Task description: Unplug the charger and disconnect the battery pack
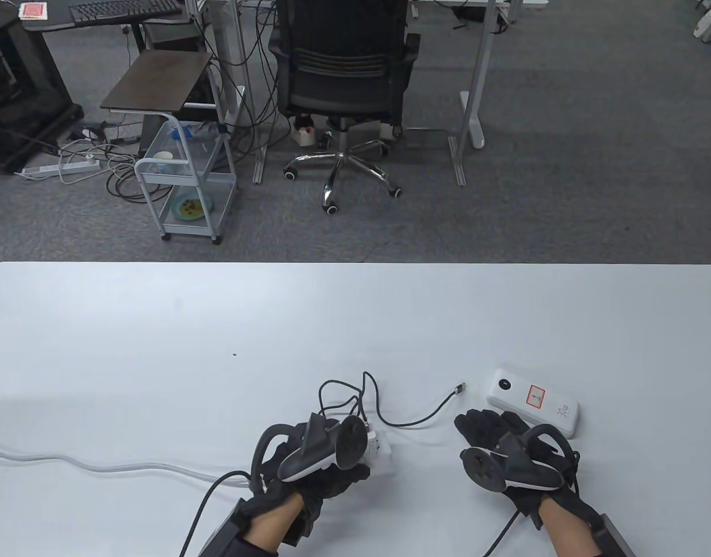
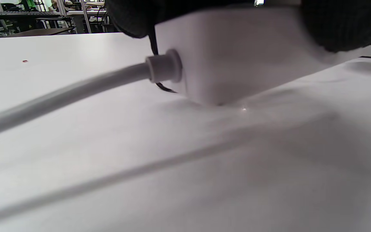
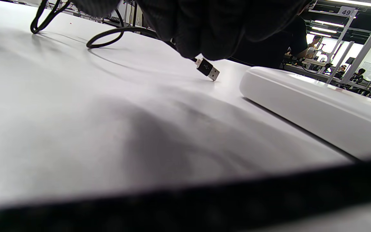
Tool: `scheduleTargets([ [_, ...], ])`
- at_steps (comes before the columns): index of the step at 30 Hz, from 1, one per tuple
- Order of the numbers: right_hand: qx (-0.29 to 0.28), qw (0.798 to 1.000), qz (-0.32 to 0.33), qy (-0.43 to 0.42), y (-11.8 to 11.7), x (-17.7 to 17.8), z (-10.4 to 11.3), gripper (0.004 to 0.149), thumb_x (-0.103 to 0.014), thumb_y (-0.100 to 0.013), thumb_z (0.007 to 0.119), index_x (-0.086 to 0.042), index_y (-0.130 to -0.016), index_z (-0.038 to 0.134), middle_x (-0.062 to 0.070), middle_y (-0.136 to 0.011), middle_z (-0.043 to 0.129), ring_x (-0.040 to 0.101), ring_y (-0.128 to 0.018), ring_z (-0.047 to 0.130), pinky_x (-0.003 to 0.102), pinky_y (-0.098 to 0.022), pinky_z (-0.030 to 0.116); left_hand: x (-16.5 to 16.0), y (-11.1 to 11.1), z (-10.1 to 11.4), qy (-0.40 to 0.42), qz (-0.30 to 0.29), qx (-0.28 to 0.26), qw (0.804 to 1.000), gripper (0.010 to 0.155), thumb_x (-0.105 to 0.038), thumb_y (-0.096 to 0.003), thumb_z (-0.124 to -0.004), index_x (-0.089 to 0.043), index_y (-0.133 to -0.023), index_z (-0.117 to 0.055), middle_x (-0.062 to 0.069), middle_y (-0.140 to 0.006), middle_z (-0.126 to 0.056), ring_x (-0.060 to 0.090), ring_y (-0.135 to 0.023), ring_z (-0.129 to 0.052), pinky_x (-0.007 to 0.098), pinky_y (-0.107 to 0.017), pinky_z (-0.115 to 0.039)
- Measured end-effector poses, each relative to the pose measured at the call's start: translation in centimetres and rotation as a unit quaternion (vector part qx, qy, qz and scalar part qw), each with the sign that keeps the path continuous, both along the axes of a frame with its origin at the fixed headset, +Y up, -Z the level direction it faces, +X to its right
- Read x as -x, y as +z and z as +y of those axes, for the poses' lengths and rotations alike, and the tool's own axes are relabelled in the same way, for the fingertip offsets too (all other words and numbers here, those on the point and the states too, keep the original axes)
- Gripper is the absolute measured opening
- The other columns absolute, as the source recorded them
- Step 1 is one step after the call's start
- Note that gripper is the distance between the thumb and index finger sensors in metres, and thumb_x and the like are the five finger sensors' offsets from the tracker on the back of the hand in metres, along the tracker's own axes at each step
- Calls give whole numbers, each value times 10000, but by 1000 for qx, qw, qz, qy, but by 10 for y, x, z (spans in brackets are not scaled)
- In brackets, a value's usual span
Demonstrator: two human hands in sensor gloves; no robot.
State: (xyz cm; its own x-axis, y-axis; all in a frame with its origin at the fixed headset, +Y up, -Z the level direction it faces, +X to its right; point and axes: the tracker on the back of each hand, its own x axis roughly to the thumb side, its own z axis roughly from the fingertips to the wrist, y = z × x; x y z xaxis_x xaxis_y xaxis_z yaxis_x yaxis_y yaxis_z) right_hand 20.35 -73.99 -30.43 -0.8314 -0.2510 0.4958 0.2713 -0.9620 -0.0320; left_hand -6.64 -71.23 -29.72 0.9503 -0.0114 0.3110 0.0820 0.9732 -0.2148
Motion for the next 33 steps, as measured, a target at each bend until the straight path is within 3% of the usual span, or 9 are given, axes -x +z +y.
scheduleTargets([
  [9, -4, 1000, 6, 7, 1, 2, -1, 635, -478, -550, 474, -194, -1117, 492, 115, -1176, 620, 359, -1014, 728, 567, -716, 597, -9, 10, -29, -29, -16, 3, 999, 832, -726, -385, -817, -302, -1093, -711, -33, -1083, -828, 225, -988, -922, 425, -815, -721],
  [20, -4, 1000, 10, 16, 2, 6, -4, 637, -486, -548, 474, -198, -1117, 491, 108, -1174, 625, 350, -1010, 738, 554, -715, 602, -12, 16, -34, -41, -21, -45, 998, 811, -699, -354, -880, -354, -1070, -720, -73, -1084, -831, 205, -994, -930, 407, -818, -728],
  [33, 12, 1000, 25, 2, 5, 21, -12, 650, -511, -543, 476, -202, -1115, 492, 100, -1169, 635, 341, -1005, 748, 551, -710, 611, -9, 19, -37, -22, -5, -46, 999, 809, -694, -360, -878, -360, -1076, -704, -80, -1096, -810, 201, -1012, -906, 404, -829, -710],
])
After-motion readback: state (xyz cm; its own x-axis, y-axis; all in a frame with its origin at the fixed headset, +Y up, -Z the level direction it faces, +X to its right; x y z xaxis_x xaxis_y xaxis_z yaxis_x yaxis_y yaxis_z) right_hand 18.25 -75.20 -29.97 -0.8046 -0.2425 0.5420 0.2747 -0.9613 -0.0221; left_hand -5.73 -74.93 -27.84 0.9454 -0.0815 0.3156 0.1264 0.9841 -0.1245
